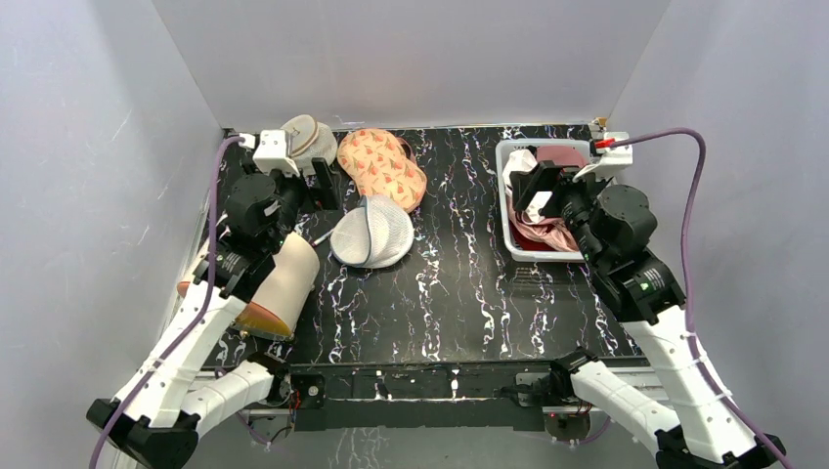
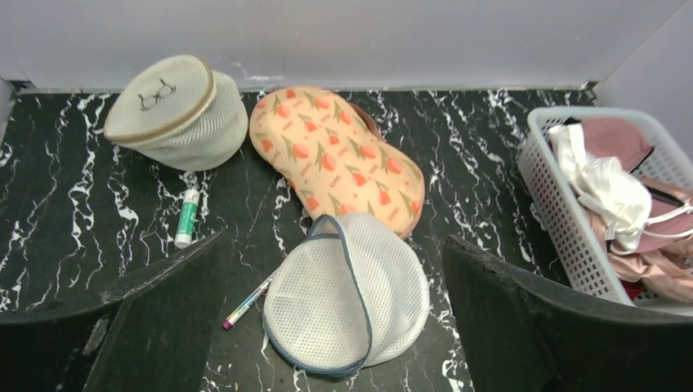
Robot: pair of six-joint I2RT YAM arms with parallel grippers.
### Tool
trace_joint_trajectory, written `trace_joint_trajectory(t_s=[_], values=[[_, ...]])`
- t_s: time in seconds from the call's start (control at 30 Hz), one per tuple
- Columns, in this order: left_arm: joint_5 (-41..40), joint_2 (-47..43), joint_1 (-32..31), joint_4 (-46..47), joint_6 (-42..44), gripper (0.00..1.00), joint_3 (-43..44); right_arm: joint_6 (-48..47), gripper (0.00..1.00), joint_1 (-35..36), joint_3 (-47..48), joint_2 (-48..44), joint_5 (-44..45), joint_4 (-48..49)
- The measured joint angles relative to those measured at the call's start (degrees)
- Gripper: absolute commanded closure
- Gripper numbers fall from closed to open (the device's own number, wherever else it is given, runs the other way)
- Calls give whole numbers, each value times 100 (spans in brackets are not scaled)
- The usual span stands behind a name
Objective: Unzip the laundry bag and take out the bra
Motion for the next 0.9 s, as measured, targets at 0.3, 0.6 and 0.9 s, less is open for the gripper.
trace_joint_trajectory(t_s=[0.3, 0.6, 0.9], values=[[555, 439, 334, 496, -46, 2, -706, 584, 2, -831, -824, 85, 214, 7], [1071, 723, 415, 994, -105, 2, -1128, 1228, 2, -1392, -1185, 756, -522, 459], [1292, 732, 295, 1381, -116, 2, -1226, 1394, 2, -181, -278, 3235, -664, 977]])
